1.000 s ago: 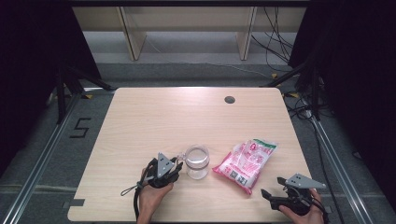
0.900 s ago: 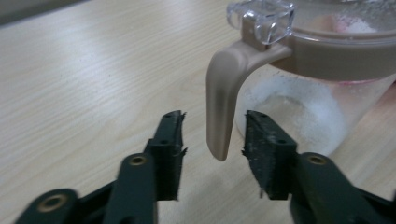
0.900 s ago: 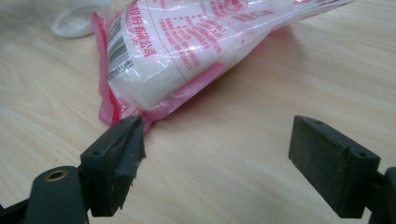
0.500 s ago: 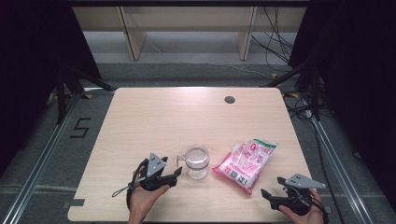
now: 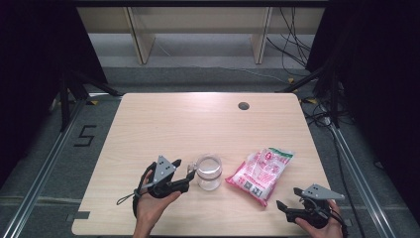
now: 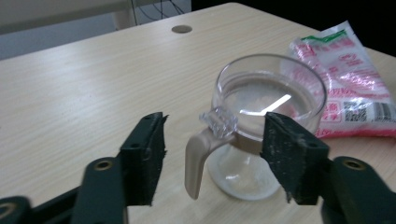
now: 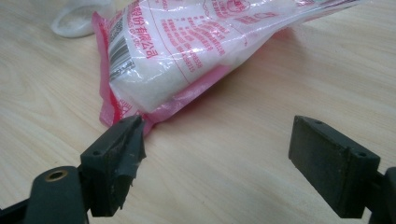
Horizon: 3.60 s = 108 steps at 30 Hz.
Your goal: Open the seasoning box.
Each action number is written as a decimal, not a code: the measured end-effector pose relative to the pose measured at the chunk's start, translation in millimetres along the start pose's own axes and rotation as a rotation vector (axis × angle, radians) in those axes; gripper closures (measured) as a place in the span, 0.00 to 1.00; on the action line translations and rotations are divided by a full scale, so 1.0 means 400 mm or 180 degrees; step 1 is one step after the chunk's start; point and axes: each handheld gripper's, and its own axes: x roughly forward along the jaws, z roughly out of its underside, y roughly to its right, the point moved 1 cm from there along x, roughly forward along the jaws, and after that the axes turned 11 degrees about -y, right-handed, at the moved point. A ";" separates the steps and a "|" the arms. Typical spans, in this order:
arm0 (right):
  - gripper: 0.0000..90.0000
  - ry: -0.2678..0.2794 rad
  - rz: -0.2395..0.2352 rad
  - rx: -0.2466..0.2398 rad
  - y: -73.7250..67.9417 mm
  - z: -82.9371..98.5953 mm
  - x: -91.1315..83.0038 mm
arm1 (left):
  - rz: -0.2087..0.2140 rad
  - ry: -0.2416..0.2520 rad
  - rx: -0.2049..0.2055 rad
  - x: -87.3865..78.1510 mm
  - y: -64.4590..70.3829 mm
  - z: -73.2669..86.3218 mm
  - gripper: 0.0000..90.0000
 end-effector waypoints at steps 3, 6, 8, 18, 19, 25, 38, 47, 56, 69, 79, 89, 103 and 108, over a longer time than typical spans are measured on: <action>0.21 0.0055 0.0021 0.0000 0.002 0.001 0.000 | 0.0031 0.0050 0.0087 -0.003 0.007 -0.009 0.61; 0.21 0.0029 0.0010 -0.0024 0.002 0.000 0.000 | -0.0022 0.0116 0.0238 -0.005 0.011 -0.018 0.75; 0.21 -0.0014 -0.0019 0.0103 -0.008 0.001 -0.003 | -0.0020 0.0134 0.0273 0.000 0.007 -0.025 0.86; 0.19 0.0122 -0.0056 0.0061 -0.017 -0.004 -0.005 | 0.0069 0.0157 0.0207 0.034 0.002 -0.038 0.97; 0.18 0.0179 -0.0063 -0.0066 -0.011 -0.007 -0.004 | 0.0051 0.0139 0.0230 0.035 0.001 -0.038 0.97; 0.17 0.0214 -0.0144 -0.0064 -0.034 -0.014 -0.010 | 0.0015 0.0121 0.0210 0.032 -0.004 -0.031 0.97; 0.21 0.0389 -0.0177 -0.0130 -0.058 -0.031 -0.011 | -0.0028 0.0062 0.0146 0.042 -0.019 -0.017 0.97; 0.36 0.0477 -0.0213 -0.0325 -0.070 -0.061 -0.007 | -0.0023 0.0076 0.0135 0.045 -0.019 -0.015 0.96; 0.64 0.0543 -0.0459 -0.0623 -0.138 -0.140 0.039 | 0.0019 0.0106 0.0096 0.044 -0.023 -0.010 0.96; 0.88 0.0579 -0.0616 -0.0854 -0.194 -0.237 0.132 | -0.0018 0.0102 0.0065 0.048 -0.028 -0.002 0.96; 0.98 0.0723 -0.0717 -0.0966 -0.227 -0.287 0.157 | -0.0005 0.0123 0.0062 0.048 -0.030 0.002 0.97; 1.00 0.0751 -0.0830 -0.0954 -0.256 -0.326 0.167 | -0.0001 0.0129 0.0036 0.050 -0.027 0.002 0.97; 1.00 0.0868 -0.0872 -0.0992 -0.269 -0.361 0.153 | -0.0035 0.0213 0.0018 -0.010 -0.012 0.032 0.75; 1.00 0.0908 -0.0822 -0.1079 -0.297 -0.385 0.147 | -0.0033 0.0159 -0.0033 -0.029 -0.001 0.064 0.64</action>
